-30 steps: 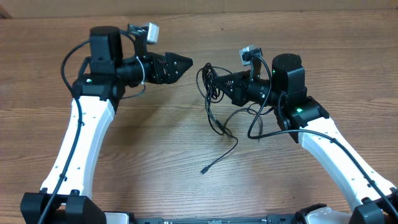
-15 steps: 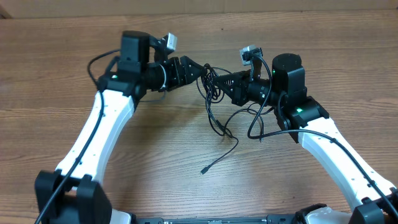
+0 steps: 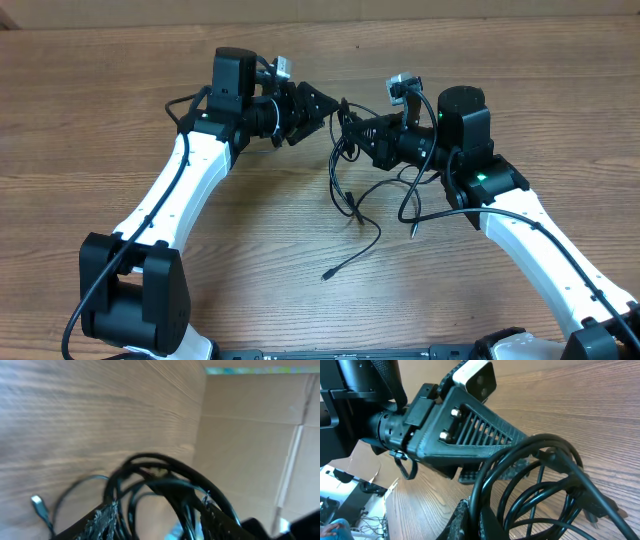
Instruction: Untangle cables
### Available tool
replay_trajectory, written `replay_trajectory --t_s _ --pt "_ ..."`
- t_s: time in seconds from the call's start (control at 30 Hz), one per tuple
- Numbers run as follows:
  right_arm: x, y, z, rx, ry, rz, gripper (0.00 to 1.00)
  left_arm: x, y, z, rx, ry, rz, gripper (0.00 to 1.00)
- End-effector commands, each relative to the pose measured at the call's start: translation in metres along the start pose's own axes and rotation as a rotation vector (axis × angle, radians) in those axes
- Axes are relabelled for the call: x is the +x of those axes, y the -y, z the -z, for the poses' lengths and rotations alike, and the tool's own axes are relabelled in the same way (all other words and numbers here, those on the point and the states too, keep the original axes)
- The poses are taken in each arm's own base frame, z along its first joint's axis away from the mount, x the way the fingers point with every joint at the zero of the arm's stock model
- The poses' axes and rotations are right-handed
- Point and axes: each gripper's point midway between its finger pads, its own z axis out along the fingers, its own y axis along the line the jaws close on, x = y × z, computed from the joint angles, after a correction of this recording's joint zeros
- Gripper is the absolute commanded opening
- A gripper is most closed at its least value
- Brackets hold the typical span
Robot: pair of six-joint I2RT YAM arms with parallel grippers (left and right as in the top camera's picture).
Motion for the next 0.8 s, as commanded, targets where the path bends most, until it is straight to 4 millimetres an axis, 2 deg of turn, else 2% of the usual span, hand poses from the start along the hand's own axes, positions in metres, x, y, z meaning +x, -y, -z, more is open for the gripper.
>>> replay_trajectory --t_s 0.0,0.13,0.3,0.37,0.43,0.53,0.67,0.7,0.77 --pt "-0.006 -0.009 0.005 -0.012 0.018 0.028 0.04 0.016 0.019 0.002 0.081 -0.103 0.076 0.51" --pt "-0.005 -0.009 0.005 -0.011 0.016 0.026 0.04 0.02 0.02 0.002 0.086 -0.125 0.081 0.43" --pt "-0.005 -0.009 0.005 -0.011 0.016 0.026 0.04 0.026 0.017 -0.003 0.07 -0.13 0.032 0.42" --pt "-0.005 -0.009 0.005 -0.011 0.016 0.026 0.04 0.026 0.015 -0.006 0.053 -0.117 0.009 0.47" --pt "-0.006 -0.009 0.005 -0.012 0.018 0.027 0.04 0.025 0.01 -0.01 0.017 -0.095 0.011 0.46" --pt "-0.006 -0.009 0.005 -0.013 0.019 0.019 0.04 0.024 0.0 -0.016 -0.049 -0.057 0.017 0.32" --pt "-0.006 -0.009 0.005 -0.013 0.019 0.017 0.04 0.02 -0.013 -0.024 -0.135 0.008 -0.007 0.25" --pt "-0.006 -0.009 0.005 -0.013 0.02 0.018 0.04 0.018 -0.015 -0.025 -0.156 0.029 -0.012 0.2" --pt "-0.007 -0.009 0.005 -0.012 0.022 0.019 0.04 0.013 -0.02 -0.026 -0.191 0.065 -0.048 0.04"
